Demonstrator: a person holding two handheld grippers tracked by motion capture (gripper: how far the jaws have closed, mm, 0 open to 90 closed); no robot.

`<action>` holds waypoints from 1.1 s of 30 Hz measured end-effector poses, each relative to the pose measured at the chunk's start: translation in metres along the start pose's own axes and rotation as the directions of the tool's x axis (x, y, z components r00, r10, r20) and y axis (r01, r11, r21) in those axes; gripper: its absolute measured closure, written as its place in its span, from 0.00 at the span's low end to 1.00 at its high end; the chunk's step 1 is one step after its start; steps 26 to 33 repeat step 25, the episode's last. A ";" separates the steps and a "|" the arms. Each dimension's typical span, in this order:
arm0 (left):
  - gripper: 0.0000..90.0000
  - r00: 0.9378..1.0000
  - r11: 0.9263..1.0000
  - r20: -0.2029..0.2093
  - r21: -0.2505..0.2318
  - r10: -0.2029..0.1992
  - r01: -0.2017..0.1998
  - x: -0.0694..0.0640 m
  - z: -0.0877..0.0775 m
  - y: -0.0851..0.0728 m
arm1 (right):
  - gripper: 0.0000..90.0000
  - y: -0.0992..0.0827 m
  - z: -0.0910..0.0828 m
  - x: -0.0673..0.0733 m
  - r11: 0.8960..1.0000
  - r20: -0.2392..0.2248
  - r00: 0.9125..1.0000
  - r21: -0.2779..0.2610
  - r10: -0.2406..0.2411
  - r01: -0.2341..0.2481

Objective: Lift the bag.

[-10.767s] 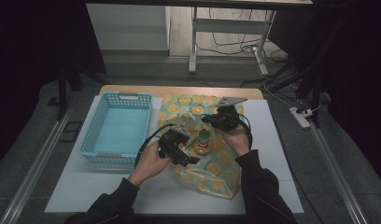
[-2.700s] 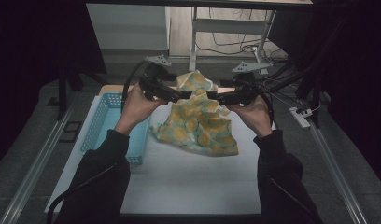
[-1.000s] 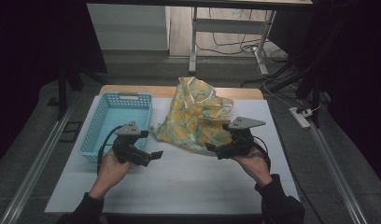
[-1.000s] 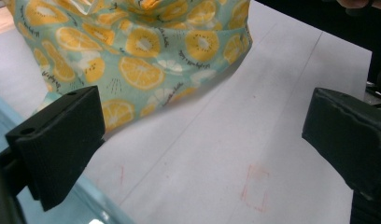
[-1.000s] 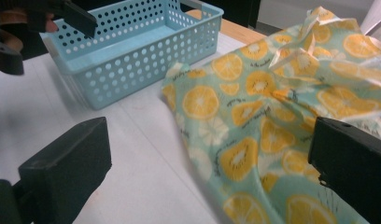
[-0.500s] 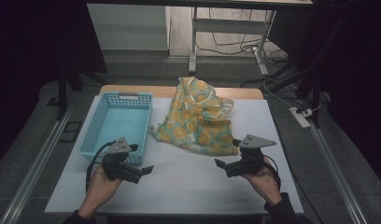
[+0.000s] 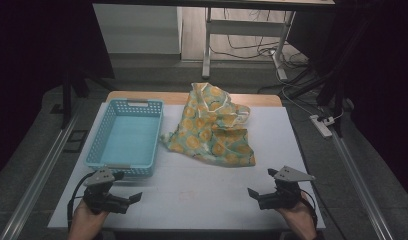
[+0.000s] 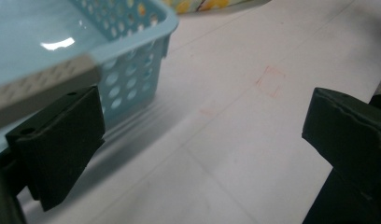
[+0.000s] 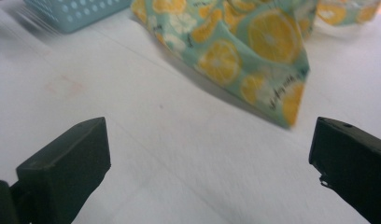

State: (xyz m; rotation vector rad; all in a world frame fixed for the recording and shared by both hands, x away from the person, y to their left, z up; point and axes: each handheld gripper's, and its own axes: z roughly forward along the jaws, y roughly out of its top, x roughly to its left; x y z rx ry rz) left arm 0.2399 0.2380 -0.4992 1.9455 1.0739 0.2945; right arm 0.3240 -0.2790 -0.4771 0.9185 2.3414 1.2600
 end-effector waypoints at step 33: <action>0.00 0.986 0.987 -0.129 0.112 -0.101 0.116 0.013 -0.021 -0.044 | 0.00 -0.046 -0.023 -0.011 0.984 0.114 0.991 0.158 0.067 -0.085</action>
